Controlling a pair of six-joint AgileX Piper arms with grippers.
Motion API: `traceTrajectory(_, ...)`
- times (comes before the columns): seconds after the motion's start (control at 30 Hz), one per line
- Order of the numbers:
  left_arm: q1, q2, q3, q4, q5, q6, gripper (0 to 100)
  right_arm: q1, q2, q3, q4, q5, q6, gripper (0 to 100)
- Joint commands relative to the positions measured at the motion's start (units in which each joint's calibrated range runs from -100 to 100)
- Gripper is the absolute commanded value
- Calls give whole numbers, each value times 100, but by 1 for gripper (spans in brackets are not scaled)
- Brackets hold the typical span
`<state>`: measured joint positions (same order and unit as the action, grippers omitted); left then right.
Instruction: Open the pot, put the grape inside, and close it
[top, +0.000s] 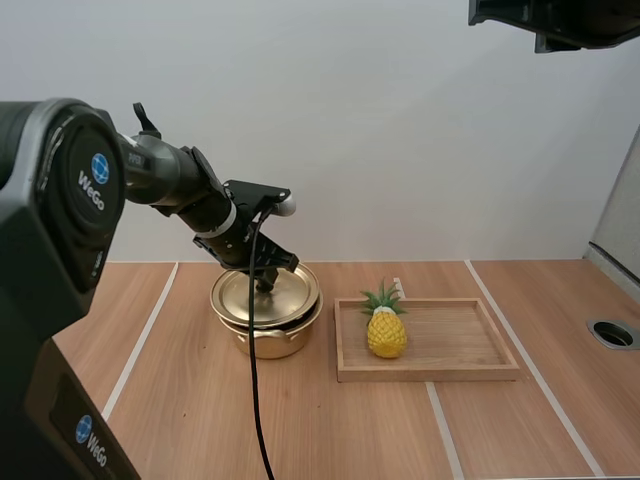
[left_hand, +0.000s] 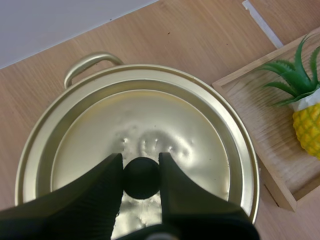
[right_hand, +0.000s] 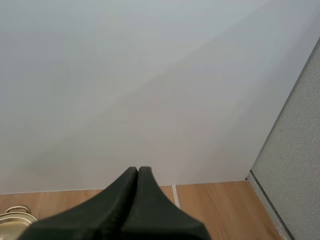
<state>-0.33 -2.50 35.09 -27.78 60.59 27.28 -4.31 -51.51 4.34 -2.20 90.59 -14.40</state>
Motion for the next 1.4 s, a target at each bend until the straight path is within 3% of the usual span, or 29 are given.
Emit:
traceTrajectory(0.0,-19,-3,37,-410,-171,177,0,-19,-55,-25,23,21,13,0)
traceTrajectory(0.17,-19,-3,37,-698,-152,382,0,-19,-55,-25,23,54,13,0)
traceTrajectory(0.53,-19,-3,37,-312,-168,382,0,-19,-55,-25,23,54,13,0)
traceTrajectory(1.37,-19,195,354,-286,-346,465,0,-19,-55,-25,35,107,13,0)
